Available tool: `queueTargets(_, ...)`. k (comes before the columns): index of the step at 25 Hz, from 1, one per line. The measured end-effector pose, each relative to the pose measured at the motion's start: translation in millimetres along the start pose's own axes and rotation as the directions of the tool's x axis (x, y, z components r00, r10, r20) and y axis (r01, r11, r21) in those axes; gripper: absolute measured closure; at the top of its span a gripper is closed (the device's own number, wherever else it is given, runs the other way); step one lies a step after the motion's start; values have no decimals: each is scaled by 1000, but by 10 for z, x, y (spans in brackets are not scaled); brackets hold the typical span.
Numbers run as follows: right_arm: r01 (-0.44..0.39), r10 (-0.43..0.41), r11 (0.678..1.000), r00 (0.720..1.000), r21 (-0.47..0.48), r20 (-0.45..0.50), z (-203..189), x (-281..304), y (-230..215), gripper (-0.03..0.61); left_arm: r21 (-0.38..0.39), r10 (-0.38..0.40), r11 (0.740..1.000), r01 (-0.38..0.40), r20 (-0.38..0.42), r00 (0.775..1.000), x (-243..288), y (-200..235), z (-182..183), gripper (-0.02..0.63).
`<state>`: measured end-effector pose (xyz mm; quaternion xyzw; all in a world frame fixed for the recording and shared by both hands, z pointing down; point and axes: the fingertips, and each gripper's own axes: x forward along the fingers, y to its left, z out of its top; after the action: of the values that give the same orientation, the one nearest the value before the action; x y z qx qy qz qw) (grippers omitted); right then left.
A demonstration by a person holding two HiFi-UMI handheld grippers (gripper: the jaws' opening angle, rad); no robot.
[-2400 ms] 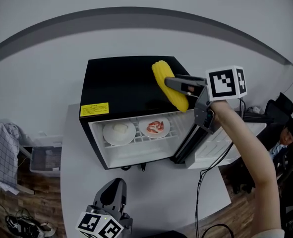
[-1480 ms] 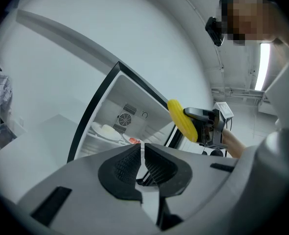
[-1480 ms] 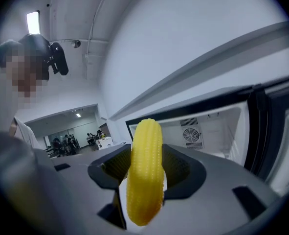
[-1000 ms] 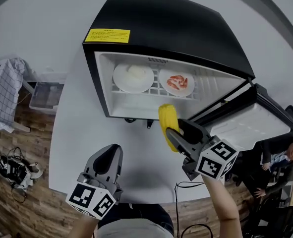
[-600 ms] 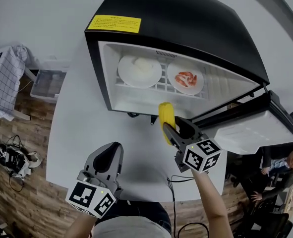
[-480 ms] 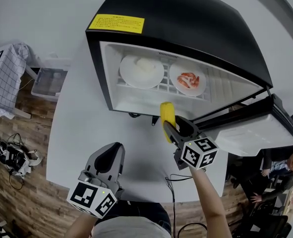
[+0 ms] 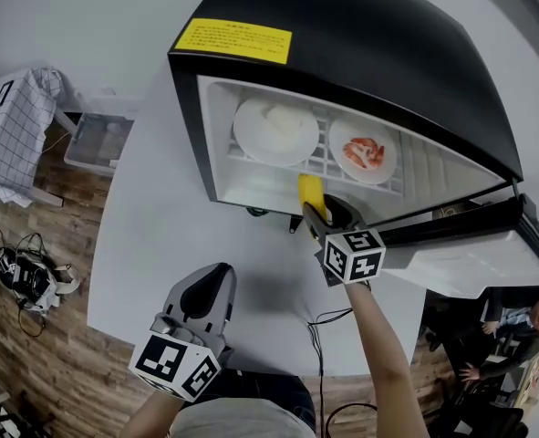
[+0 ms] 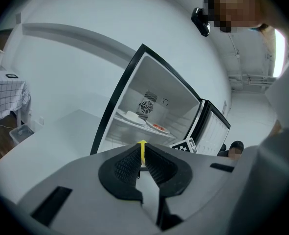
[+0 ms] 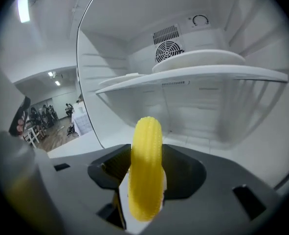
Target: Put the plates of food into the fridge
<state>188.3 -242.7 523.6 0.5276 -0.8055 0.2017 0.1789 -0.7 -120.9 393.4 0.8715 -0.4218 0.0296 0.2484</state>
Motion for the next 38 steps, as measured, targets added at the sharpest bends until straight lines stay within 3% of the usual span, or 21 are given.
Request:
queueTargets(18,52,-48,975,999,-218,23,163,657,-85,374,-16,67,998,-67,-31,997,-41,159,-154,603)
queueTargets(28,77,-68,960,997,-269,43,282,807,-124,374,-27,75,997,-76,-43,996,-63,190,-211,603)
queueTargets(35,72,-62,965,997,-251,49,284,816,-143,373,-31,83,996,-84,-43,996,-67,222,-205,603)
queueTargets(38,104,-86,949,994,-297,73,305,811,-137,373,-34,85,996,-87,-46,995,-74,226,-219,603)
